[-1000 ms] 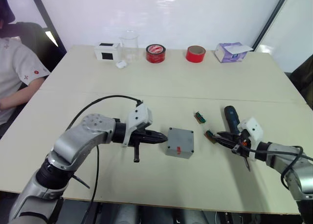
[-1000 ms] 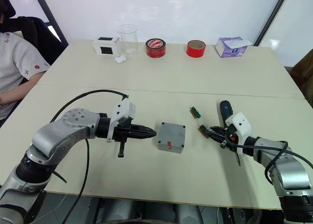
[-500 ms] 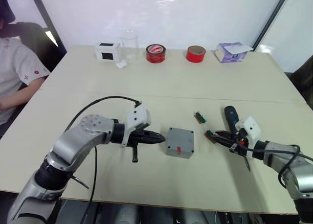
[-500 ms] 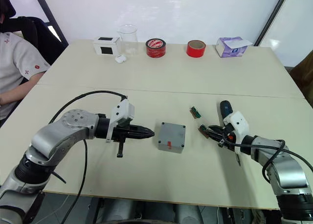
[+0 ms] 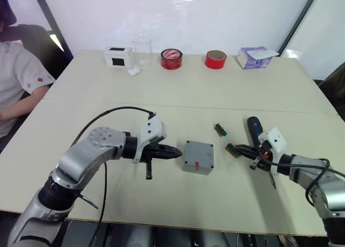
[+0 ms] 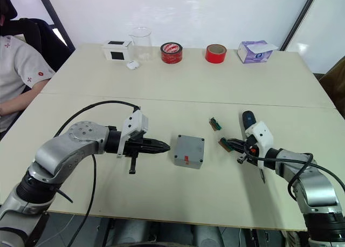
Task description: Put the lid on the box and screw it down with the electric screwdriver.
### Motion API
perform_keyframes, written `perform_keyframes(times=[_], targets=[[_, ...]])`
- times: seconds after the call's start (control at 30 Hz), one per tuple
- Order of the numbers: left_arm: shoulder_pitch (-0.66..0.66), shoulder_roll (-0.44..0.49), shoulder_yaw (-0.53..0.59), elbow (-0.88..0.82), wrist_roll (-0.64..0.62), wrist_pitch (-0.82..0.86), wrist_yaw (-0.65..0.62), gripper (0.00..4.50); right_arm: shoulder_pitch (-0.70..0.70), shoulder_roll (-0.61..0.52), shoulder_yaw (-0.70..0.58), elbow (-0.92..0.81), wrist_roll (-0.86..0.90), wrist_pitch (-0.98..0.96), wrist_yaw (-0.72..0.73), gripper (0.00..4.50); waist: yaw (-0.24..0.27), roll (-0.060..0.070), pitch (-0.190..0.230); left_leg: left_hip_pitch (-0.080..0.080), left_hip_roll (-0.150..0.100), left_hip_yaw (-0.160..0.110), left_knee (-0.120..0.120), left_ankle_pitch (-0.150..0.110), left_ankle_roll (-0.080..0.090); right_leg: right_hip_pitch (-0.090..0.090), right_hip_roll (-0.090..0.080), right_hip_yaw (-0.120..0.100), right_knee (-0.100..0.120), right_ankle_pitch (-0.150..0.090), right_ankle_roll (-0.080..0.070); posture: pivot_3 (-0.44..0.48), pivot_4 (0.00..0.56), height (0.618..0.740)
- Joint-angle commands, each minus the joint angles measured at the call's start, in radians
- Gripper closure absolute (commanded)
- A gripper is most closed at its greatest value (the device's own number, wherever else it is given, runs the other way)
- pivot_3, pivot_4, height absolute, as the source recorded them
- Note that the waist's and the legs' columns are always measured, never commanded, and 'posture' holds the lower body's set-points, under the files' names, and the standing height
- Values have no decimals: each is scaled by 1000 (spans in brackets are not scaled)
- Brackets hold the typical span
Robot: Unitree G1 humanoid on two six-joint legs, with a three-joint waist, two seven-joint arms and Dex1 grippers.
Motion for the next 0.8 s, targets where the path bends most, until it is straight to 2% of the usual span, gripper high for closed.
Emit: perform_keyframes(times=[0.03, 0.23, 0.33, 0.53, 0.8], targets=[[-7, 0, 14, -12, 2, -19, 0, 4500, -28, -2, -68, -50, 44, 10, -10, 4444, 0, 0, 0, 0, 0, 0, 0, 0, 0, 0, 0, 0, 0, 0, 0, 0, 150, 740], [-16, -7, 33, 13, 1, -15, 16, 4500, -56, -10, -130, -140, 116, 96, -52, 4444, 0, 0, 0, 0, 0, 0, 0, 0, 0, 0, 0, 0, 0, 0, 0, 0, 150, 740], [-34, -10, 57, 51, -7, -13, 20, 4500, -70, -15, -138, -238, 195, 173, -57, 4444, 0, 0, 0, 0, 0, 0, 0, 0, 0, 0, 0, 0, 0, 0, 0, 0, 150, 740], [-46, 12, 64, 106, 11, -35, -4, 4500, -84, 9, -43, -383, 262, 255, -82, 4444, -1, 0, 0, 0, 1, -1, 0, 0, 0, 0, 0, 0, 0, 0, 0, 0, 150, 740], [-32, 16, 68, 92, 7, -27, -5, 4500, -68, 25, 20, -389, 242, 241, -103, 4444, 1, 0, 0, 0, 0, 0, 0, 0, 0, 0, -1, 0, 0, 0, 0, 0, 150, 740]])
